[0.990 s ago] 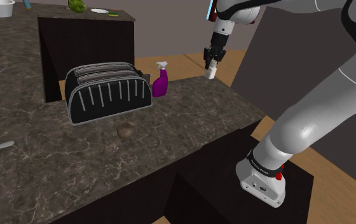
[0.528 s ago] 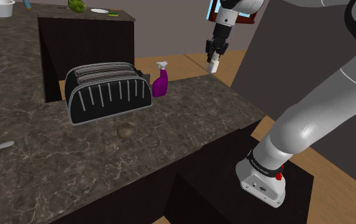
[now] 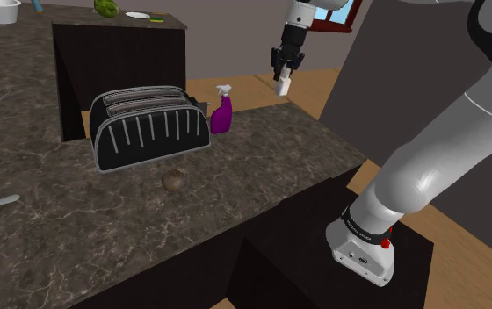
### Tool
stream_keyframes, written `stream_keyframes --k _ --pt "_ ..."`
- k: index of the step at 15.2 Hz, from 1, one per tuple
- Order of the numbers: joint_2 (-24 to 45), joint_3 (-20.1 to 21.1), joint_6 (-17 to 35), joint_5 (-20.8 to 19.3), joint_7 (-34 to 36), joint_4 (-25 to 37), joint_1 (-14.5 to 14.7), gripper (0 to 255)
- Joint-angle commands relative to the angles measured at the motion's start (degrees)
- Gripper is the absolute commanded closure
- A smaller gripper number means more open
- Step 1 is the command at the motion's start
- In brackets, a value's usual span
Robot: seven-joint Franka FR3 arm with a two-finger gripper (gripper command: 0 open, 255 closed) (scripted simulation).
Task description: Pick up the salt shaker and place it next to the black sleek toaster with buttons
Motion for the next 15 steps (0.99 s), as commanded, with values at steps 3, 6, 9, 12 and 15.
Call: stream_keyframes --k 3,6,9,12,15 --pt "2.6 2.7 0.3 1.3 4.6 2.7 2.3 255" --pt "5.4 4.6 0.3 2.1 8.0 5.8 4.0 255" --pt "8.6 6.3 0.2 2.8 11.2 9.6 5.6 255" --pt "12.3 7.9 -0.2 3.3 14.5 14.0 7.3 255" --pt "15.5 9.1 0.0 3.6 16.9 17.3 8.6 255"
